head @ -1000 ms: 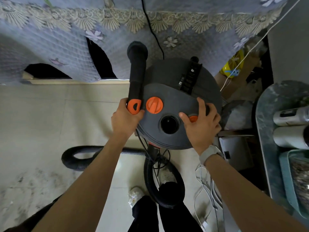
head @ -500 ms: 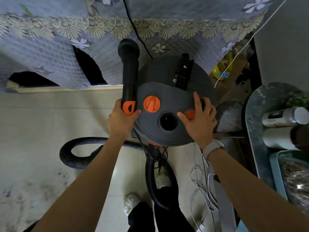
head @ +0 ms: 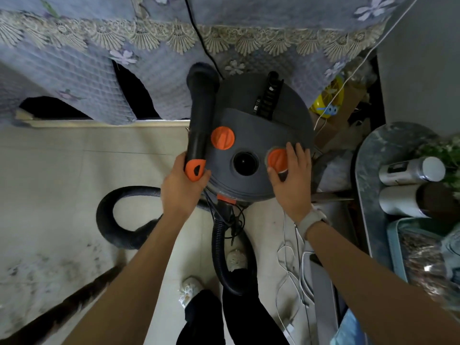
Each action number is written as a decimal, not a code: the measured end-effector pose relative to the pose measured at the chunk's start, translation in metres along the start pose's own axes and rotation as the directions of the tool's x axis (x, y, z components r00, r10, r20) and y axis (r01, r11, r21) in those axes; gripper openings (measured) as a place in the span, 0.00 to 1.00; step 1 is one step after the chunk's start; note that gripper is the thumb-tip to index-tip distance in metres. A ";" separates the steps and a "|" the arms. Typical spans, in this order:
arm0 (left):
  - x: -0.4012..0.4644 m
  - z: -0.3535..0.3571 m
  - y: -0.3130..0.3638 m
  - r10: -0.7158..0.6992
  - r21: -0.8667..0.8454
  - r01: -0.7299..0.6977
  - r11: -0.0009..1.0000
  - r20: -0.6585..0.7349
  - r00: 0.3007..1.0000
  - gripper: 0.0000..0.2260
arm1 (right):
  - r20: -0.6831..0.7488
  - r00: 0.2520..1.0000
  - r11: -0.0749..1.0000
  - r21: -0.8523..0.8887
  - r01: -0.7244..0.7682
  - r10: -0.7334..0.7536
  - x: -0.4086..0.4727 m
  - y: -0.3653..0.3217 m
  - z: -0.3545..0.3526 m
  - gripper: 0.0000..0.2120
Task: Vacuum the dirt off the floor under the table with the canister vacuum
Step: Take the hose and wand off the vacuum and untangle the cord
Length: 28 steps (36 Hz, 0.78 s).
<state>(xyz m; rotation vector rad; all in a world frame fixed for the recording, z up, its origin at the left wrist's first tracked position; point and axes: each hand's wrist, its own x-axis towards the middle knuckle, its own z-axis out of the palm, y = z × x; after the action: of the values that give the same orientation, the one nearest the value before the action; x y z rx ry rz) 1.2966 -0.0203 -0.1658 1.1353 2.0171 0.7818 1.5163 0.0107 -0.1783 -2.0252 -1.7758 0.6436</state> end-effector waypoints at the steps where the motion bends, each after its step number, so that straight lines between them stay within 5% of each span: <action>1: -0.009 -0.002 -0.001 -0.032 -0.051 0.032 0.998 0.000 0.999 0.21 | 0.021 1.000 1.000 0.016 0.015 -0.015 -0.010 0.005 -0.001 0.31; 10: -0.083 -0.012 -0.017 -0.310 -0.464 0.379 0.800 0.221 0.925 0.11 | 0.108 0.994 0.995 0.102 0.022 -0.033 -0.055 0.021 -0.008 0.27; 13: -0.108 -0.013 -0.027 -0.382 -0.509 0.473 0.719 0.279 0.881 0.09 | 0.254 0.967 0.990 0.144 -0.001 -0.036 -0.083 0.023 0.001 0.26; 18: -0.133 -0.016 -0.043 -0.483 -0.598 0.522 0.608 0.243 0.841 0.09 | 0.714 0.700 0.974 0.176 -0.143 -0.026 -0.129 0.013 0.021 0.20; 22: -0.136 -0.030 -0.057 -0.558 -0.723 0.502 0.475 0.194 0.807 0.09 | 0.869 0.494 0.920 0.212 -0.329 -0.023 -0.170 -0.006 0.037 0.16; 25: -0.138 -0.043 -0.061 -0.554 -0.790 0.464 0.400 0.195 0.809 0.08 | 0.903 0.423 0.904 0.245 -0.351 -0.080 -0.200 -0.024 0.041 0.17; 28: -0.143 -0.055 -0.061 -0.501 -0.809 0.428 0.402 0.197 0.843 0.05 | 0.894 0.431 0.896 0.285 -0.341 -0.120 -0.224 -0.036 0.044 0.22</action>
<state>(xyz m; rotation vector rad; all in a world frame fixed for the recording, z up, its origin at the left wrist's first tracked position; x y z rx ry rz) 1.2794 -0.1825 -0.1414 -0.0546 1.5219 1.2781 1.4393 -0.2071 -0.1733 -1.5120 -1.6596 2.3124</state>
